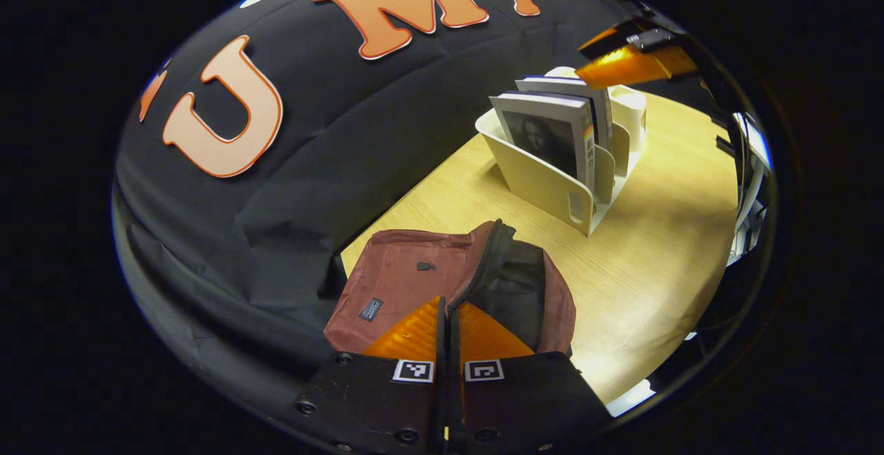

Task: Open the schoolbag, grab two books from the bookshelf and put them into the schoolbag.

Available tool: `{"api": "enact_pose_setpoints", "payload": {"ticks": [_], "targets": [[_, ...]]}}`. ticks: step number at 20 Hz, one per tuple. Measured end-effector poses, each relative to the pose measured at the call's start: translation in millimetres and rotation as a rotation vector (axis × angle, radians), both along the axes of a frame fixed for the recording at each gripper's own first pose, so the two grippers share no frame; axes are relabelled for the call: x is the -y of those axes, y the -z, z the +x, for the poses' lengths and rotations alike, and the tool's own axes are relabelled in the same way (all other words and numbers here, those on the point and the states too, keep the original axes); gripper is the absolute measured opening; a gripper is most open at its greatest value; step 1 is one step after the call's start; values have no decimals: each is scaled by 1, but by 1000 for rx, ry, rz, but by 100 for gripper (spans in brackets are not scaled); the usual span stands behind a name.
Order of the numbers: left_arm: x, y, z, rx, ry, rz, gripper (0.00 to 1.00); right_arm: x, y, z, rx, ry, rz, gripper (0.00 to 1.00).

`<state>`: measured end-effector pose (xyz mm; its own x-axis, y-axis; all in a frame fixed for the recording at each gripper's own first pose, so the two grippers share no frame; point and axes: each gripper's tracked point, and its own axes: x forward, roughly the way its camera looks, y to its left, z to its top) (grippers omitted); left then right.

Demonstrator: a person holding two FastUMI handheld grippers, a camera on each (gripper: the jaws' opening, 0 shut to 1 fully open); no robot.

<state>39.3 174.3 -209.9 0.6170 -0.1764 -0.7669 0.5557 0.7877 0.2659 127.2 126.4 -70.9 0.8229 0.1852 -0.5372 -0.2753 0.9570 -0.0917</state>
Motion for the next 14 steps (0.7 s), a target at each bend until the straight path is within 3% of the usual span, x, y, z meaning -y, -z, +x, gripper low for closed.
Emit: {"api": "enact_pose_setpoints", "payload": {"ticks": [3, 6, 12, 14], "targets": [[-14, -8, 16, 2, -6, -49, 2, -10, 10, 18, -106, 3, 6, 97], [-8, -2, 12, 0, -11, -111, 2, -3, 20, 42, -159, 14, -104, 97], [-19, -4, 15, 21, -20, -155, 2, -9, 53, 55, -343, 7, -193, 97], [-19, -3, 12, 24, -23, -172, 3, -12, 63, 59, -416, 12, -179, 96]]}}
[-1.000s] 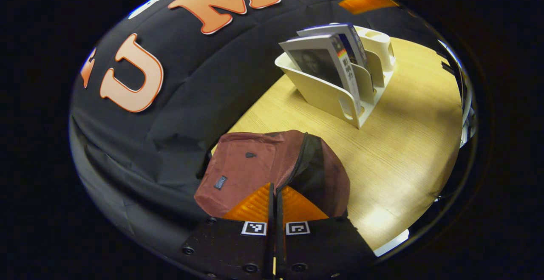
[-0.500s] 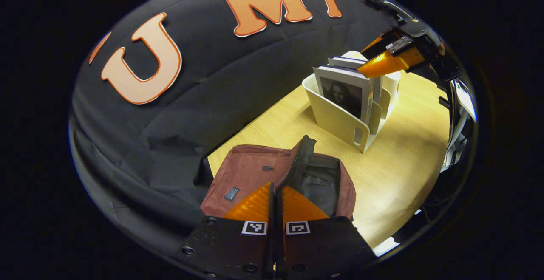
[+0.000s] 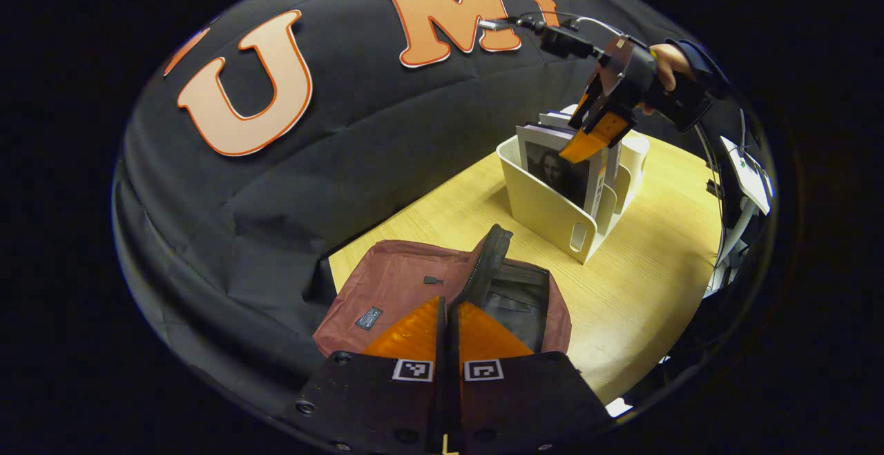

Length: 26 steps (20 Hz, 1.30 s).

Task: Open the schoolbag, grab two books from the bookshelf and put them into the schoolbag.

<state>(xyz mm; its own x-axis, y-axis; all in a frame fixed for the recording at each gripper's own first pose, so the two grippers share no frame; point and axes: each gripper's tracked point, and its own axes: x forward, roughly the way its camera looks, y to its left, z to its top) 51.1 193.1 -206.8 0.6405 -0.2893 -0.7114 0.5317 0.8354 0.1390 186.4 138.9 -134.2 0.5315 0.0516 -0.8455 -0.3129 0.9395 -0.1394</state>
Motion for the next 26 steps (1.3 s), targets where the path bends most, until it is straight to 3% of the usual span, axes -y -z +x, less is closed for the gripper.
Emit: {"api": "enact_pose_setpoints", "payload": {"ticks": [4, 5, 6, 7, 8, 12, 13, 18, 26], "targets": [[2, 7, -7, -6, 10, -13, 2, -1, 9, 15, -124, 73, 30, 83], [1, 8, -7, -5, 9, -15, 2, -4, 15, 15, -168, 87, 42, 88], [0, 8, -6, -7, 7, -19, 2, -5, 19, 14, -212, 111, 53, 65], [1, 10, -6, -5, 2, -25, 2, -8, 28, 14, -260, 123, 65, 71], [1, 13, -7, -8, -12, -43, 2, -1, 31, 8, -312, 145, 45, 66], [3, 26, -20, -42, -30, -72, 2, 5, 42, 3, -427, 240, 31, 34], [5, 25, -21, -39, -26, -75, 2, 6, 42, 0, -449, 248, 26, 40], [2, 24, -15, -34, -24, -63, 2, 9, 31, -6, -446, 276, 40, 37], [3, 14, -8, -24, 5, -23, 2, 23, -58, -39, -352, 274, 170, 37]]}}
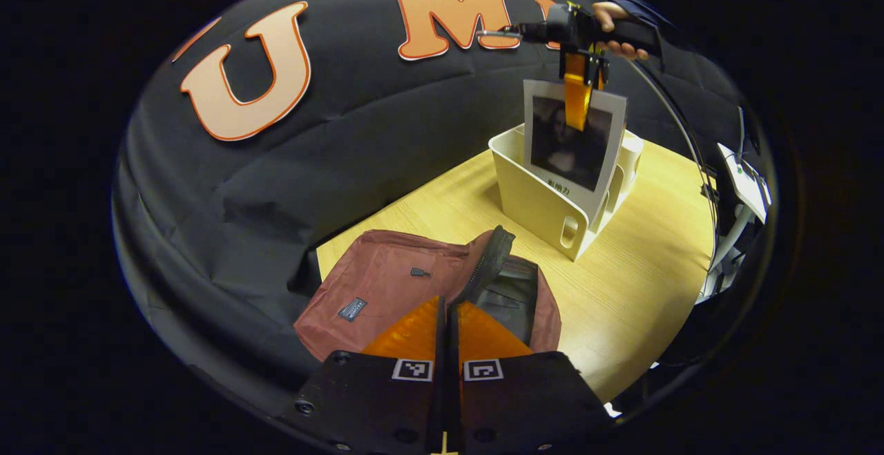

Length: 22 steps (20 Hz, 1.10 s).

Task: Open the schoolbag, grab two books from the bookshelf and put them into the schoolbag.

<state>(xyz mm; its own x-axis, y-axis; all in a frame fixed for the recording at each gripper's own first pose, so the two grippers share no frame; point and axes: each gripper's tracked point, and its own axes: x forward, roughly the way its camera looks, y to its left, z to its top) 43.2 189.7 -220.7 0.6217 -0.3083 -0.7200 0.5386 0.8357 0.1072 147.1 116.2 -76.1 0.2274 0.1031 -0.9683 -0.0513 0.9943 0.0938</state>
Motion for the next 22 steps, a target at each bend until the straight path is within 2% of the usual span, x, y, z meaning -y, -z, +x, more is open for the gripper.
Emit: {"api": "enact_pose_setpoints", "payload": {"ticks": [8, 13, 16, 22], "targets": [[-2, -15, 6, 12, 7, 24, 2, 10, -70, -52, 116, 20, 131, 36], [-5, -24, 12, 19, 6, 33, 2, -7, -100, -75, 202, 44, 273, 36], [-8, -25, 16, 7, -19, 11, 2, -26, -95, -93, 221, 68, 371, 35], [-13, -36, 24, 5, -31, 8, 2, -74, -53, -119, 177, 122, 537, 35]]}}
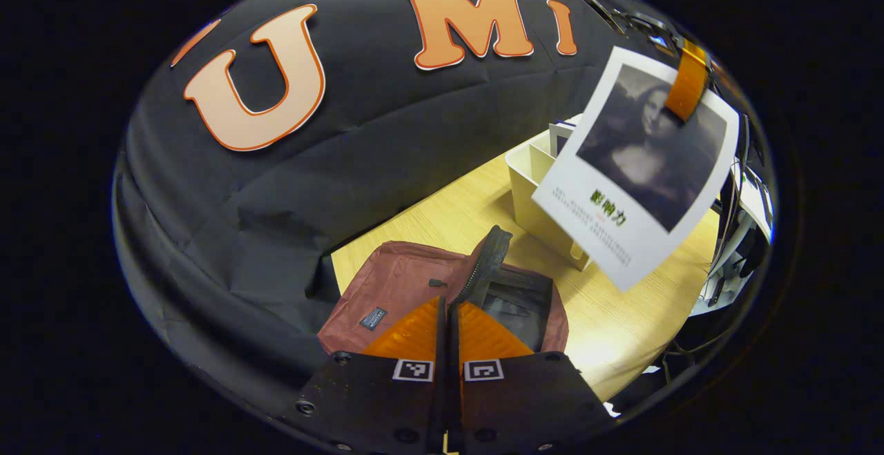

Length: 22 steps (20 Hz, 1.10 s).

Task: Open the schoolbag, grab two books from the bookshelf and put them into the schoolbag.

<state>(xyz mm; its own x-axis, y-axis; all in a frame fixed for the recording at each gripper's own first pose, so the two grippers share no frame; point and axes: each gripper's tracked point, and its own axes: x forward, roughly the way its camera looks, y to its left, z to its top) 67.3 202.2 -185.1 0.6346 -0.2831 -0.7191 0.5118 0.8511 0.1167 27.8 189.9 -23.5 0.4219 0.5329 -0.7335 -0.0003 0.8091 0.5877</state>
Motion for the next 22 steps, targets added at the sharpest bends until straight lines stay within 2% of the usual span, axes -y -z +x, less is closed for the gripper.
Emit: {"api": "enact_pose_setpoints", "payload": {"ticks": [4, 8, 15, 22], "targets": [[-4, -12, 8, -2, -5, -11, 2, -25, 27, -16, -38, -4, 61, 35], [-5, -21, 17, -11, -9, -12, 2, -48, 57, -17, -51, 47, 125, 34], [9, -25, 19, -34, 19, 8, 2, -114, 113, -6, -93, 128, 239, 34], [26, -28, 6, -44, 68, -11, 2, -166, 154, 24, -84, 232, 287, 34]]}}
